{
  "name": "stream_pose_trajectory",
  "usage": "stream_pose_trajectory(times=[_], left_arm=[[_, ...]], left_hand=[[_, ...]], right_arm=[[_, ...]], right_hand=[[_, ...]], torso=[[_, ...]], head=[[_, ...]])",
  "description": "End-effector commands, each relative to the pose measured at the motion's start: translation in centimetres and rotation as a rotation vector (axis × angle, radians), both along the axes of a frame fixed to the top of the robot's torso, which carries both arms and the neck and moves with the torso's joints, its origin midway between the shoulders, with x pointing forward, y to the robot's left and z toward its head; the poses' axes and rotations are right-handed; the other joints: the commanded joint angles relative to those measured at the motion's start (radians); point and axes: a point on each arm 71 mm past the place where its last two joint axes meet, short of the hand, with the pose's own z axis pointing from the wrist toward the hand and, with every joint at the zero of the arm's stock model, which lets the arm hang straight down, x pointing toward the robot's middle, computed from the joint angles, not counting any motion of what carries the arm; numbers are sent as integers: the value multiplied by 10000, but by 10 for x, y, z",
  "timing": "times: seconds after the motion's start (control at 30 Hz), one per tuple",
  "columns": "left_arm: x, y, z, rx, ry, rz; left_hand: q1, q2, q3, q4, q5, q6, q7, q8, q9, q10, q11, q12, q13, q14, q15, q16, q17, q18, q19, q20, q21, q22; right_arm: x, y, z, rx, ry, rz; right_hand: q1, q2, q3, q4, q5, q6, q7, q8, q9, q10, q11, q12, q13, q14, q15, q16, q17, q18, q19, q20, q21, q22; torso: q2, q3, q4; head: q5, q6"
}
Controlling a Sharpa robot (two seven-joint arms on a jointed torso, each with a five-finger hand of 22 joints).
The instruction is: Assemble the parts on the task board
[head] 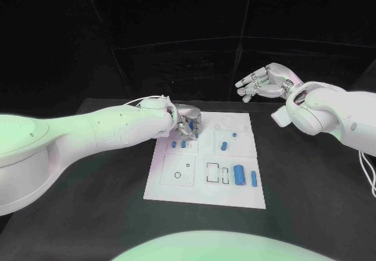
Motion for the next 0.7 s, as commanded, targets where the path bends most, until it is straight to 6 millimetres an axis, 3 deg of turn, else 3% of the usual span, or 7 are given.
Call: stream_pose_trajectory(times=[0.03,0.33,0.7], left_arm=[[1,1,-1,256,89,108],[1,-1,-4,396,174,87],[-1,-3,-6,384,202,45]], left_hand=[[-82,3,31,70,-25,77,16,-61,-5,78,-19,-51,8,247,-51,-41,-13,-184,81,-25,59,33],[-67,61,102,69,-21,149,13,-93,3,167,-28,-101,18,253,-58,-24,-32,-190,98,-32,110,92],[-98,66,117,87,-27,181,12,-115,5,243,-37,-115,28,253,-63,-22,-59,-212,129,-35,221,213]], right_arm=[[0,1,2,70,-98,-17],[0,1,2,66,-69,17],[0,2,2,61,-46,32]], right_hand=[[64,42,57,-21,65,13,55,-7,-12,-66,-12,-35,-9,-60,14,-44,-9,97,-33,67,-59,-13],[64,42,57,-21,65,13,55,-7,-12,-66,-12,-35,-9,-60,14,-44,-9,97,-33,67,-59,-13],[63,47,63,-17,78,5,60,-16,-15,-73,-7,-31,-21,-53,18,-64,-11,97,-32,71,-70,-18]], torso=[[-3,1,0],[3,1,0],[5,2,6]], head=[[1,15],[9,67],[33,30]])
